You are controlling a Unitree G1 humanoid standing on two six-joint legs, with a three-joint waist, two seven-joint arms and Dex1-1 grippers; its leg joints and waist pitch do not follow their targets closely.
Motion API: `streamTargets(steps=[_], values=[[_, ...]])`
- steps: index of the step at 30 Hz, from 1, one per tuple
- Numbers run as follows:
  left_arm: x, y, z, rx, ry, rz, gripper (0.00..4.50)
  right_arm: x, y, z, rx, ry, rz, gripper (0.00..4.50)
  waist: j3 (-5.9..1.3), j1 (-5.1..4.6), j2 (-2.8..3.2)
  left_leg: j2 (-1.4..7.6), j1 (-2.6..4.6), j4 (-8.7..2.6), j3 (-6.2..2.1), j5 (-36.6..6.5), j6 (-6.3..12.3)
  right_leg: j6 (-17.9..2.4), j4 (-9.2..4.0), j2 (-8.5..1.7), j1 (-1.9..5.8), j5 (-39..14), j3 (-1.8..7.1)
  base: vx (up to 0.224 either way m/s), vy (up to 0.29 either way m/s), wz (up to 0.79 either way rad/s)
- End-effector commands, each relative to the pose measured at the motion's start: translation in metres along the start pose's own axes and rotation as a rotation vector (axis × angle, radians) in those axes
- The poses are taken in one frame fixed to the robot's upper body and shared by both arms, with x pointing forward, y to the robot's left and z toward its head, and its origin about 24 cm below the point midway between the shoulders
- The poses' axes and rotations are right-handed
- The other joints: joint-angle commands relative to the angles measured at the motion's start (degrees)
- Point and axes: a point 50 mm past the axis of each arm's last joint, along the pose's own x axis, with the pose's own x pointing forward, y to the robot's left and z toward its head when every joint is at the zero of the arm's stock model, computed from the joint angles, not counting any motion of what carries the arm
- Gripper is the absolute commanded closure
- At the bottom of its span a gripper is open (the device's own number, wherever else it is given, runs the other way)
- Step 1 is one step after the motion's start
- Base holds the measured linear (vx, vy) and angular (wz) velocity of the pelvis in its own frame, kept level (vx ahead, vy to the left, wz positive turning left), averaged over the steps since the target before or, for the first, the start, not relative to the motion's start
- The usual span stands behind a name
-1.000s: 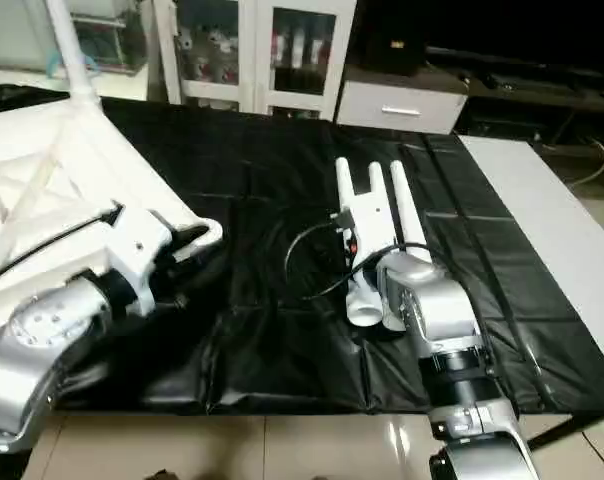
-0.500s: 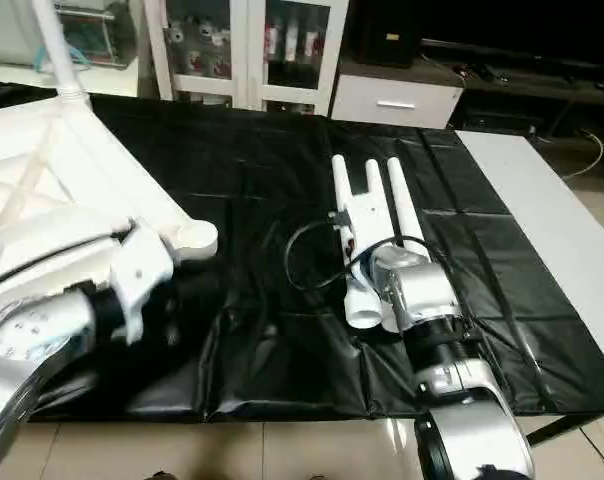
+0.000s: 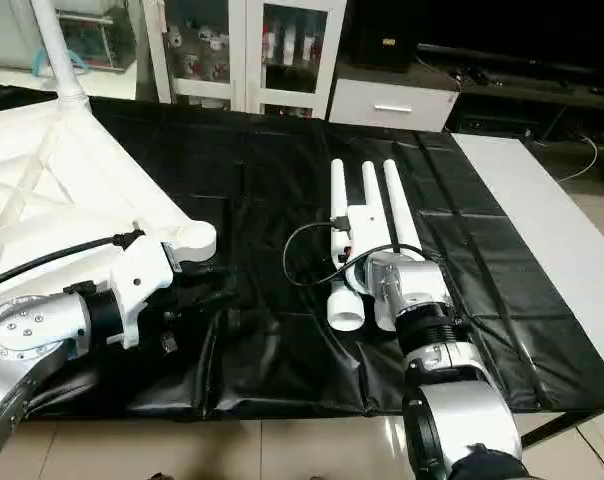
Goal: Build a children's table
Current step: Pick table leg
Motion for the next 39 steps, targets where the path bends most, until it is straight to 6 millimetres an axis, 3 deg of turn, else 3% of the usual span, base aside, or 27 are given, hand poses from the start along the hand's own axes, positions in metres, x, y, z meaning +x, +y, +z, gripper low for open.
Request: streamTargets(steps=[1,11,20,22,25,26,27,28,29,30,31,32,33,34,36,38,39], values=[[0.001,0.002,0.006,0.029,-0.01,-0.003,2.94,0.002,-0.004,-0.009,0.03,0.03,-0.007,1.2,-3.71,-0.01,1.26,0.97,0.37,-4.49,0.38,-12.0,-3.53,-8.1,-4.59,-3.76,2.73,-13.6,2.89,0.0,0.0,0.0],[0.0,0.006,0.005,0.048,-0.002,0.029,2.94,0.003,-0.006,-0.008,0.046,0.021,-0.013,2.08,-3.75,0.0,1.2,0.96,0.3,-4.47,0.38,-11.7,-3.41,-8.3,-4.52,-3.77,2.81,-13.6,2.85,0.0,0.0,0.0],[-0.003,0.016,0.007,0.037,-0.005,0.089,2.94,-0.002,-0.008,0.001,0.105,-0.066,0.01,2.59,-3.79,0.17,1.11,0.98,0.36,-4.45,0.42,-11.3,-3.31,-8.2,-4.47,-3.75,2.79,-13.1,2.81,0.0,0.0,0.0],[-0.003,0.026,0.007,0.024,0.006,0.155,2.94,-0.013,-0.006,0.017,0.137,-0.193,0.084,2.63,-3.85,0.37,1.03,0.95,0.47,-4.31,0.59,-10.8,-3.05,-7.8,-4.5,-3.72,2.78,-12.1,2.94,0.0,0.0,0.0],[-0.001,0.037,0.01,-0.003,-0.02,0.235,2.94,-0.026,-0.004,0.029,0.151,-0.293,0.155,2.67,-3.97,0.31,0.91,0.93,0.0,-4.47,0.4,-8.2,-2.45,-7.7,-4.2,-3.62,3.36,-9.6,2.85,0.0,0.0,0.0],[0.001,0.044,0.015,-0.042,-0.052,0.278,2.94,-0.033,-0.001,0.034,0.161,-0.344,0.212,2.68,-4.04,0.4,1.04,0.92,0.27,-4.35,0.45,-8.1,-2.39,-8.0,-4.21,-3.67,3.14,-9.4,2.86,0.0,0.0,0.0],[0.005,0.05,0.021,-0.099,-0.105,0.306,2.66,-0.043,0.003,0.04,0.17,-0.404,0.286,2.68,-4.05,0.41,0.87,0.94,0.2,-4.33,0.48,-7.9,-2.21,-8.0,-4.19,-3.71,3.31,-8.8,2.93,0.0,0.0,0.0],[0.015,0.059,0.038,-0.307,-0.266,0.333,2.59,-0.061,0.012,0.045,0.158,-0.496,0.44,2.69,-4.14,0.58,1.1,0.89,0.28,-4.21,0.6,-7.4,-2.06,-8.3,-4.04,-3.68,3.42,-7.4,3.02,0.0,0.0,0.0],[0.016,0.059,0.04,-0.325,-0.279,0.331,2.59,-0.062,0.013,0.045,0.154,-0.502,0.456,2.69,-4.22,1.25,0.83,1.11,0.59,-3.96,0.71,-7.6,-1.48,-9.2,-4.28,-3.84,3.29,-5.8,3.08,0.0,0.0,0.0],[0.02,0.06,0.045,-0.376,-0.315,0.322,2.52,-0.067,0.016,0.044,0.144,-0.519,0.501,2.69,-4.18,1.19,0.94,0.98,0.15,-4.15,0.51,-7.2,-1.39,-9.8,-3.95,-3.79,3.7,-5.2,2.91,0.0,0.0,0.0],[0.025,0.061,0.05,-0.42,-0.342,0.311,2.38,-0.072,0.019,0.042,0.139,-0.53,0.565,2.69,-4.23,1.31,0.87,0.92,-0.09,-4.29,0.4,-6.8,-1.12,-9.7,-4.08,-3.84,3.9,-5.6,2.79,0.0,0.0,0.0],[0.029,0.062,0.053,-0.45,-0.356,0.305,2.23,-0.077,0.022,0.04,0.141,-0.536,0.62,2.69,-4.1,1.45,0.62,1.01,0.24,-4.22,0.48,-7.7,-0.57,-9.6,-4.35,-3.87,3.47,-6.8,2.8,0.0,0.0,0.0],[0.033,0.063,0.056,-0.484,-0.369,0.307,2.16,-0.08,0.024,0.038,0.15,-0.539,0.662,2.7,-4.01,1.39,0.59,0.87,-0.06,-4.26,0.48,-7.9,-0.46,-9.3,-4.46,-3.85,3.72,-7.9,2.8,0.0,0.0,0.0],[0.041,0.068,0.063,-0.548,-0.393,0.3,2.12,-0.091,0.029,0.033,0.165,-0.55,0.78,2.7,-4.03,1.71,0.72,0.89,0.29,-4.05,0.66,-8.2,0.06,-8.9,-4.78,-3.84,3.48,-9.1,2.9,0.0,0.0,0.0],[0.046,0.069,0.068,-0.568,-0.403,0.284,2.05,-0.096,0.031,0.032,0.168,-0.552,0.826,2.7,-4.06,2.01,0.35,0.84,0.04,-4.17,0.49,-7.5,0.89,-7.6,-5.21,-3.89,3.61,-11.3,2.76,0.0,0.0,0.0],[0.05,0.07,0.075,-0.619,-0.421,0.249,1.72,-0.102,0.034,0.03,0.167,-0.553,0.865,2.7,-4.01,1.98,0.27,0.83,-0.13,-4.19,0.39,-7.5,0.32,-6.7,-5.42,-4.06,3.63,-14.3,2.69,0.0,0.0,0.0],[0.052,0.069,0.079,-0.643,-0.436,0.217,1.71,-0.105,0.036,0.029,0.163,-0.551,0.887,2.7,-4.09,2.25,0.49,0.84,0.22,-3.98,0.48,-7.3,0.11,-6.6,-5.53,-4.06,3.33,-14.7,2.7,0.0,0.0,0.0]])
